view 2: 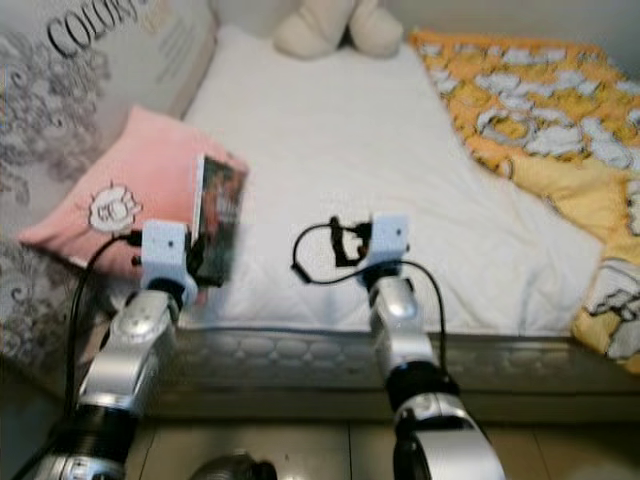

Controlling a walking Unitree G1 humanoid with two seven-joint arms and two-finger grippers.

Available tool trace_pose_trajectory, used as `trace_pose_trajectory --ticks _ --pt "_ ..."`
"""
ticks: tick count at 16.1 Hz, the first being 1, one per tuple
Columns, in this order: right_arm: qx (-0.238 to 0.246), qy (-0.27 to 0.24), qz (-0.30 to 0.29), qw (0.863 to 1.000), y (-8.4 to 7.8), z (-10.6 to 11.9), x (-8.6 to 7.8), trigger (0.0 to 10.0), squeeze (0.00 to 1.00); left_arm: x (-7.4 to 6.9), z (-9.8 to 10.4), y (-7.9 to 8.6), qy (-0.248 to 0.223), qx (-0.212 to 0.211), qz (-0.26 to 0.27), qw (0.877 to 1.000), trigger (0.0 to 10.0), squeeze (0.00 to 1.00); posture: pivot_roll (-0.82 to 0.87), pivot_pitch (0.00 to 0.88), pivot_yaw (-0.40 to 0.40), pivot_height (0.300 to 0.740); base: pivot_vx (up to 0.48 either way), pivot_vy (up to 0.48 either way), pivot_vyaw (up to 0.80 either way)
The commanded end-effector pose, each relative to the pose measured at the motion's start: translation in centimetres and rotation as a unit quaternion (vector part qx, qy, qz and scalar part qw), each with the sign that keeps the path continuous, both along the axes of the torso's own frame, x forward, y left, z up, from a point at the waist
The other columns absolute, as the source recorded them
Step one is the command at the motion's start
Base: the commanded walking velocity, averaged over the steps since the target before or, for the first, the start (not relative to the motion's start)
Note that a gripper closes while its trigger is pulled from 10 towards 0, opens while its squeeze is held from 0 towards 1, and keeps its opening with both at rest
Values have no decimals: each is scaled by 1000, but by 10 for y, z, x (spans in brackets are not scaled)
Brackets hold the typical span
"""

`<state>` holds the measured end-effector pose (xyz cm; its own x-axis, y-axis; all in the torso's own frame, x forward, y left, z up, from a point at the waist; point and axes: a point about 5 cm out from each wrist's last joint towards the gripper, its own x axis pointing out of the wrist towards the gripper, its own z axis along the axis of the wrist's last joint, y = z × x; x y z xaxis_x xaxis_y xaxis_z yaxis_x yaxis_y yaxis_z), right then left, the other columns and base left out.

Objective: Clean up the room

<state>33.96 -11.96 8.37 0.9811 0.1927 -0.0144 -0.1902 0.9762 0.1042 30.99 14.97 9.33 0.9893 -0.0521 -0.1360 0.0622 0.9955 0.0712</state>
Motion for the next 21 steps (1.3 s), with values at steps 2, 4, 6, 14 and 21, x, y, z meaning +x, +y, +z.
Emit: trace_pose_trajectory --ticks 2,4,6,14,21 --pt "-7 -8 3 1000 0 3 1 10000 0 6 17 -9 -42 9 -16 999 10000 0 1 0 17 740 480 0 0" --pt "-9 -9 4 1000 0 3 1 10000 0 6 17 -10 -45 10 -21 999 10000 0 -2 0 19 740 480 0 0" --pt "-11 -8 5 1000 0 1 0 10000 0 8 19 -13 -49 9 -28 998 10000 0 -4 0 22 740 480 0 0" --pt "-18 -8 13 1000 1 0 -3 10000 0 29 68 -67 -84 -42 -165 982 10000 0 -14 0 16 740 0 0 0" --pt "-26 -45 8 999 -19 8 -23 10000 0 63 82 -112 -3 -124 -320 939 10000 0 -117 0 22 740 0 0 0"
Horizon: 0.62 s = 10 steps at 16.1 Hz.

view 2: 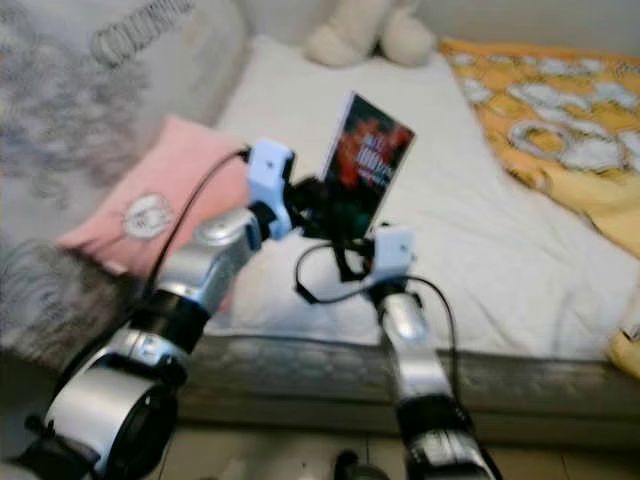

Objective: Clean up the room

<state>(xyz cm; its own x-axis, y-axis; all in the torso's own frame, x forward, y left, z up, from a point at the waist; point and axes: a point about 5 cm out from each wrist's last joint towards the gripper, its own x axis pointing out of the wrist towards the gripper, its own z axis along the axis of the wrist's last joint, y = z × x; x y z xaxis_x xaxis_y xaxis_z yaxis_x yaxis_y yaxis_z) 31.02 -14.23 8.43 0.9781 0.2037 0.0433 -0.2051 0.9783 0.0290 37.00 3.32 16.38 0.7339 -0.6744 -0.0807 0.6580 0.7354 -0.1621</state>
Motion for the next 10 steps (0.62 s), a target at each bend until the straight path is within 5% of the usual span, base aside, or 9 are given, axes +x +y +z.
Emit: trace_pose_trajectory --ticks 1,2,4,7,10 --pt "-3 -27 0 1000 -20 14 -12 10000 0 12 7 14 2 -11 19 1000 10000 0 -167 0 25 740 0 0 0" --pt "-4 -30 0 1000 -26 15 -19 10000 0 14 5 16 9 -14 22 1000 10000 0 -174 0 24 740 0 0 0" --pt "-20 -10 11 1000 -53 12 -60 10000 0 19 -8 34 42 -16 54 998 10000 0 -245 50 16 740 0 0 0" --pt "-58 31 48 997 -58 7 -101 10000 0 19 -20 47 61 -9 82 995 10000 0 -290 77 8 740 0 0 0" --pt "-58 46 71 995 -50 14 -117 10000 0 20 -23 54 68 -13 99 993 10000 0 -309 92 3 740 0 0 0"
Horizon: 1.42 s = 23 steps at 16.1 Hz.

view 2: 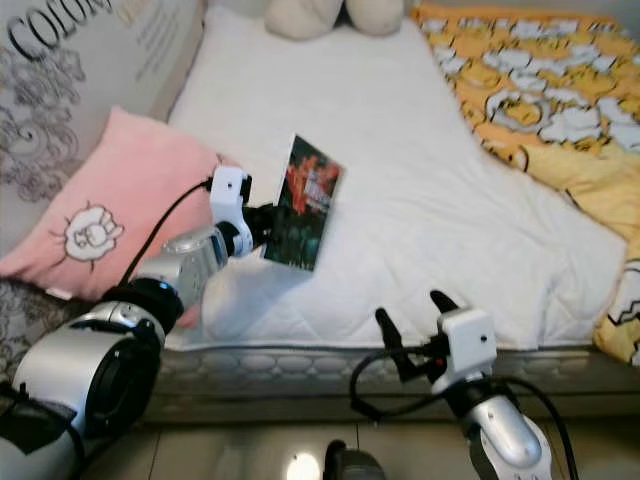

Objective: Clean up the room

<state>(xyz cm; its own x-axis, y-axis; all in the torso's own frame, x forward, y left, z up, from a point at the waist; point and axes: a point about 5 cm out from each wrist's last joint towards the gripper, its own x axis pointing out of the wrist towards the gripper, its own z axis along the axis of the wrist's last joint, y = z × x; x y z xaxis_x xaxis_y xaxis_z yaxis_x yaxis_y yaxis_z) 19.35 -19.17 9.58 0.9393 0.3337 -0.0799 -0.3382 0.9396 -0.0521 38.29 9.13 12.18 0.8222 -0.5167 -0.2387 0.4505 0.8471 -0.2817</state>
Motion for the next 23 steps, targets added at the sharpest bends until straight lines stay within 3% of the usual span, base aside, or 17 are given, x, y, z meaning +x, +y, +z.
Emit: trace_pose_trajectory --ticks 1,4,7,10,12,17,18,19,23 --pt "14 -1 25 1000 9 9 -2 10000 0 8 16 4 -33 2 20 999 10000 0 -321 105 -5 740 0 0 0" --pt "13 6 52 999 18 14 -3 10000 0 9 10 26 -26 34 60 997 10000 0 -319 125 -22 740 0 0 0" --pt "5 22 54 998 15 15 -4 10000 0 4 -3 51 -6 77 91 993 10000 0 -313 136 -36 740 0 0 0" --pt "7 28 60 998 21 16 -4 10000 0 -3 -17 69 20 130 91 987 10000 0 -305 143 -49 740 0 0 0" --pt "11 23 64 998 25 18 -2 10000 0 -4 -19 74 20 150 87 985 10000 0 -302 143 -48 740 0 0 0" --pt "15 19 72 997 32 21 1 10000 0 -7 -24 65 17 183 53 982 10000 0 -303 145 -43 740 0 0 0" --pt "15 19 72 997 32 22 1 10000 0 -7 -25 65 14 195 52 979 10000 424 -305 145 -42 740 0 0 0" --pt "15 20 72 997 32 21 1 10000 0 -7 -25 64 13 204 49 978 10000 1000 -306 145 -41 740 0 0 0" --pt "13 23 71 997 34 20 0 10000 0 -5 -23 62 7 226 55 973 10000 1000 -305 143 -37 740 0 0 0"
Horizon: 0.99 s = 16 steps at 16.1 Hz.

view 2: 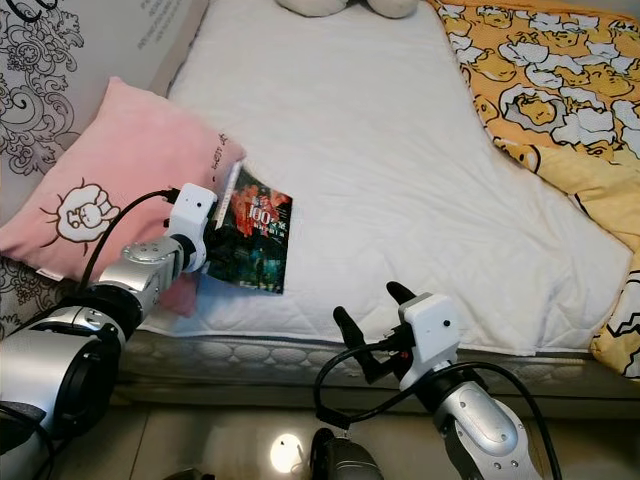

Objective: Clean up the room

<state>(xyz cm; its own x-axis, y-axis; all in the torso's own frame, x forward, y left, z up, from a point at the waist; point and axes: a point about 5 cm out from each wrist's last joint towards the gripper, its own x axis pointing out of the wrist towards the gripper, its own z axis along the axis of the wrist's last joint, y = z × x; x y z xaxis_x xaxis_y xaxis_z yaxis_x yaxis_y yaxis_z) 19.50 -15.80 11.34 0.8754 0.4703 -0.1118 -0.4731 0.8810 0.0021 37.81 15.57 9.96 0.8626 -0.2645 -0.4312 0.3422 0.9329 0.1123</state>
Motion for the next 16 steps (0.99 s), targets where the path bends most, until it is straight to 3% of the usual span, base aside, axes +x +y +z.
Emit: trace_pose_trajectory --ticks 1,8,12,14,16 --pt "-5 -3 -2 1000 1 2 -2 10000 0 0 0 -2 -1 9 0 1000 10000 1000 -306 143 -35 740 0 0 0" --pt "-6 1 1 1000 3 0 1 10000 0 7 13 -2 -39 83 -35 995 10000 1000 -293 137 -38 740 0 0 0" --pt "-2 -1 -1 1000 6 -1 4 10000 0 15 35 -10 -105 214 -132 962 10000 1000 -284 125 -31 740 0 0 0" --pt "3 -4 -3 1000 8 -2 8 10000 0 19 49 -9 -128 228 -148 954 10000 1000 -261 107 -23 740 0 0 0" --pt "6 -6 0 1000 11 -3 12 10000 0 21 56 -5 -136 226 -149 953 10000 1000 -249 97 -22 740 0 0 0"
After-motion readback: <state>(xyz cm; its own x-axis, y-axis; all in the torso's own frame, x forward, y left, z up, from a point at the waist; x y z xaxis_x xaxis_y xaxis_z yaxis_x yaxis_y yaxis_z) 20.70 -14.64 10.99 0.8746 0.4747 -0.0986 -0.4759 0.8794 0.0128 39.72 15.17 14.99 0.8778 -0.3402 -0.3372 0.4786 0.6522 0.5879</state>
